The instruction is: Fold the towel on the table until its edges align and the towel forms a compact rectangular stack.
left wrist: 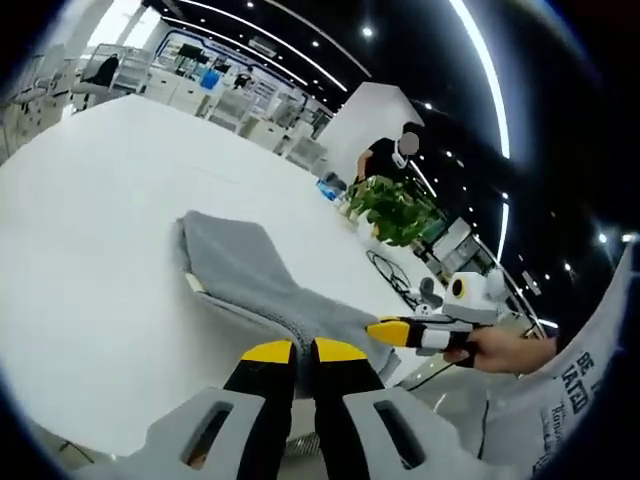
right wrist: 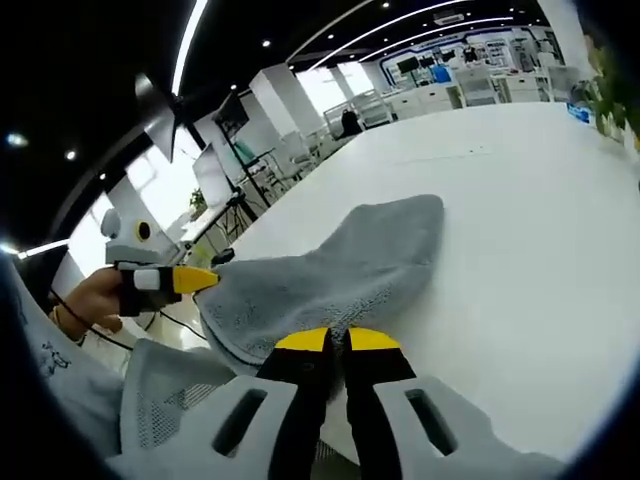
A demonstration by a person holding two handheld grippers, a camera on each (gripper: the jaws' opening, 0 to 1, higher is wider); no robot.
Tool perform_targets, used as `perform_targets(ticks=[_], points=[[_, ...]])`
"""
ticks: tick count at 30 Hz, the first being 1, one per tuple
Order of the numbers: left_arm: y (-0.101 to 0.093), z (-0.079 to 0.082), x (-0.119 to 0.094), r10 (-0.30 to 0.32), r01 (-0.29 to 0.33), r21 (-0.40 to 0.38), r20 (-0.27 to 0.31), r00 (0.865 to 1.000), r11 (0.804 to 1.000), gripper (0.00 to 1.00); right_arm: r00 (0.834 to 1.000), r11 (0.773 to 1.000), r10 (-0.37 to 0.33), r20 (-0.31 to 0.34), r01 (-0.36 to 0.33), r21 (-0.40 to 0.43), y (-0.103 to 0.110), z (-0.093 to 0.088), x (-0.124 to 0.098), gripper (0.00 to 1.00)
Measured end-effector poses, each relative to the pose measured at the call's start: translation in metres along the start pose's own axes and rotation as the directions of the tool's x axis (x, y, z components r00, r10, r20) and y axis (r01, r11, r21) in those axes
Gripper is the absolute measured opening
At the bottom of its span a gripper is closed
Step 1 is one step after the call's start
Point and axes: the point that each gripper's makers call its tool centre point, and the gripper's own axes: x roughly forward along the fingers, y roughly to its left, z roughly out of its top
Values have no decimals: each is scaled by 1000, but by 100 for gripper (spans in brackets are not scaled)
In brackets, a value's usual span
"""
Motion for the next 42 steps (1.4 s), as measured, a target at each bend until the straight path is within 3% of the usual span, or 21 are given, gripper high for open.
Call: perform_targets(ticks=[9, 13, 21, 29, 32, 34, 36, 42], points=[[-8, 4, 10, 3, -2, -55, 18, 1000, 999, 5, 998, 992, -23, -58, 16, -127, -8, -17, 0, 5], [-16, 4, 13, -17, 20, -95, 29, 999, 995, 5, 994, 975, -58, -93, 36, -221, -12, -26, -1, 7], [-22, 5, 19, -21, 25, -108, 42, 999, 994, 5, 995, 949, -55, -85, 26, -314, -8, -25, -8, 11], [-25, 5, 23, -14, 19, -122, 49, 999, 992, 5, 997, 882, -70, -34, 46, -468, 5, -14, -16, 16], [-26, 3, 26, -13, 19, -124, 47, 999, 992, 5, 999, 870, -26, -28, 9, -492, 21, -11, -17, 18], [-28, 4, 27, -15, 22, -134, 54, 998, 991, 5, 999, 866, 6, -39, -25, -499, 33, -15, -16, 19], [-30, 7, 28, -15, 23, -139, 62, 998, 990, 5, 998, 840, 33, -61, -61, -540, 45, -21, -14, 21], [-35, 11, 31, -17, 27, -147, 73, 997, 989, 5, 991, 802, 45, -129, -113, -586, 61, -46, -5, 32]])
